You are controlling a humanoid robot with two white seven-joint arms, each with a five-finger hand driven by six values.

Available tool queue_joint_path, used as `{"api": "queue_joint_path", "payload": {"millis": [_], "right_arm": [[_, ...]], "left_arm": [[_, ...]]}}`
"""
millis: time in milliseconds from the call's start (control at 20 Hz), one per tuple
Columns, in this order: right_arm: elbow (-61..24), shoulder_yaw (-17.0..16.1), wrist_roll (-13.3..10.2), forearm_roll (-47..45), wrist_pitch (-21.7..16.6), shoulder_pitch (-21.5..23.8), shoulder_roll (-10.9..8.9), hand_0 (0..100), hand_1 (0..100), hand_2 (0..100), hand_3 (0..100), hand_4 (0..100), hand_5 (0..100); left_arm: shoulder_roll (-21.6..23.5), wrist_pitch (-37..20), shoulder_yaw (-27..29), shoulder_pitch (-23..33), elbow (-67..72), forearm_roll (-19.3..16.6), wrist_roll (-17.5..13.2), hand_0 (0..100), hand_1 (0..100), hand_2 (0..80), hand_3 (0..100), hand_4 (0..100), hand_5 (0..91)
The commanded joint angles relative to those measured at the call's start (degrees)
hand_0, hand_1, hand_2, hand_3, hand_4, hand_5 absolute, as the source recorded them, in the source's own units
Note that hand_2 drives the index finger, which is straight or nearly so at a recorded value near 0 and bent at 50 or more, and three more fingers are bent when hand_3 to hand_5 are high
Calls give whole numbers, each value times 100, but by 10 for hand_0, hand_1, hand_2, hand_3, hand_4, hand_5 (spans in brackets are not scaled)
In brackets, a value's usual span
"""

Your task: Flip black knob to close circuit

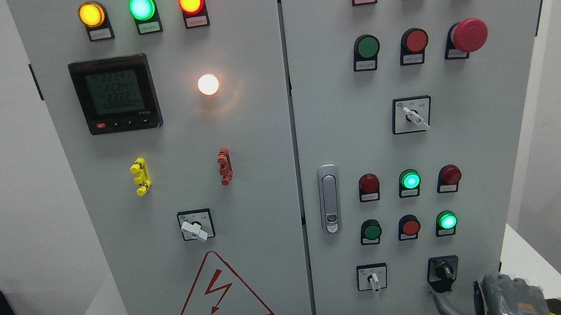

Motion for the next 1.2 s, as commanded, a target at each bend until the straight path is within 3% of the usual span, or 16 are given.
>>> {"api": "queue_joint_path", "payload": {"millis": [0,750,1150], "right_arm": [[360,137,2,-1,7,-132,-3,0,0,881,1000,829,938],[466,32,10,-98,25,-247,-3,0,0,882,1000,831,941],[439,-214,19,-326,104,-247,24,0,0,882,1000,833,943]], "left_arm": [[-4,2,62,193,-193,44,-2,0,0,0,50,26,0],[-4,2,62,193,-193,44,-2,0,0,0,49,27,0],[-4,2,62,193,-193,44,-2,0,0,0,49,27,0]]}}
